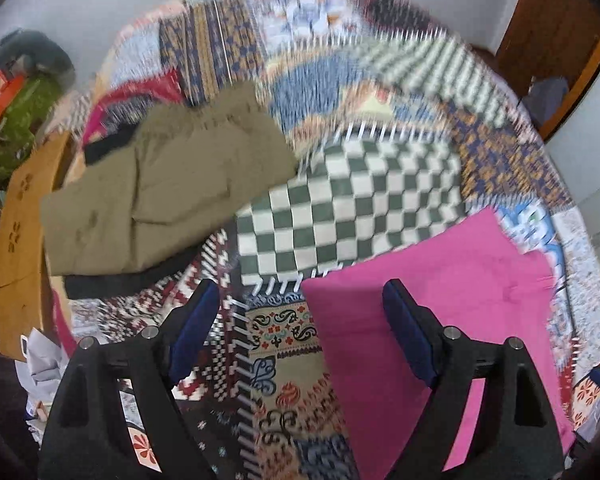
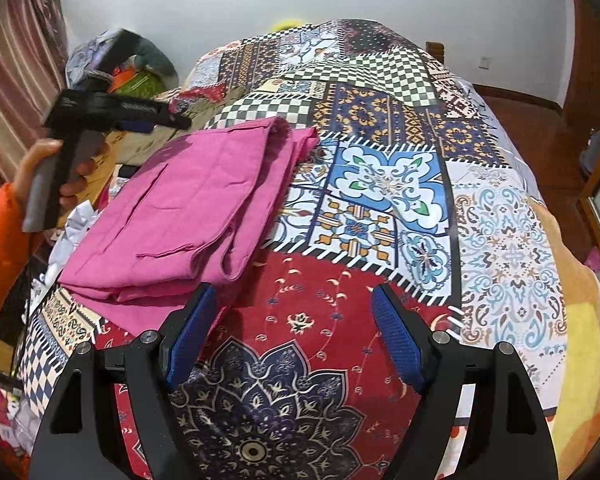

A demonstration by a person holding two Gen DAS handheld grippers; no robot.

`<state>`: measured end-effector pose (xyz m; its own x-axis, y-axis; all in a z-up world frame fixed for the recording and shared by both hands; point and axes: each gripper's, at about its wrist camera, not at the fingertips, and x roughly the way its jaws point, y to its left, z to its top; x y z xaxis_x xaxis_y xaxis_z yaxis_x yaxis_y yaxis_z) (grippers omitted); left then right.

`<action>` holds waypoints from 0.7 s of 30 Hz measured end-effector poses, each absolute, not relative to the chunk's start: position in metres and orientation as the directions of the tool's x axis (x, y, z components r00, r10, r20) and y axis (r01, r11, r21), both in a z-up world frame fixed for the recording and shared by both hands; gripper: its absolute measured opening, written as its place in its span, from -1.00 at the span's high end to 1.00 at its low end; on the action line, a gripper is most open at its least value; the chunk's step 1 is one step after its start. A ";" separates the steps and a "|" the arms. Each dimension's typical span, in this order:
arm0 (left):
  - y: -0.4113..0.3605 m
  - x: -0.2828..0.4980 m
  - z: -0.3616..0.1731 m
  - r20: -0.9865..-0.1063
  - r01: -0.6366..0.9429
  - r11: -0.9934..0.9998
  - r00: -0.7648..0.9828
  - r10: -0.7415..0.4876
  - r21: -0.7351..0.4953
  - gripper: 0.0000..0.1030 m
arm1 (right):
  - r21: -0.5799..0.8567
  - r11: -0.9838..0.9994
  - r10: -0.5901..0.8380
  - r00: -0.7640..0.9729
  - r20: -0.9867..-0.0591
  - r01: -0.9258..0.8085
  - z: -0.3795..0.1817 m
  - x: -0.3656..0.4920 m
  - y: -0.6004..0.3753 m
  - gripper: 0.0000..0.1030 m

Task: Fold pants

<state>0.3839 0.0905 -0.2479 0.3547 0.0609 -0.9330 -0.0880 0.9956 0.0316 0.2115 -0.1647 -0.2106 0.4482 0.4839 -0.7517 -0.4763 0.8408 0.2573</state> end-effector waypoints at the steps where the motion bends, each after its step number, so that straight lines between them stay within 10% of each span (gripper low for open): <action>1: 0.090 0.386 -0.257 -0.943 -0.081 0.996 0.327 0.059 0.034 -0.63 | 0.258 0.843 0.482 0.449 -0.752 -0.472 -0.211 0.212 -0.166 -0.49; 21: 0.147 0.255 -0.246 -0.938 -0.154 0.985 0.323 0.124 0.077 -0.95 | 0.220 0.864 0.450 0.496 -0.743 -0.453 -0.195 0.195 -0.173 -0.49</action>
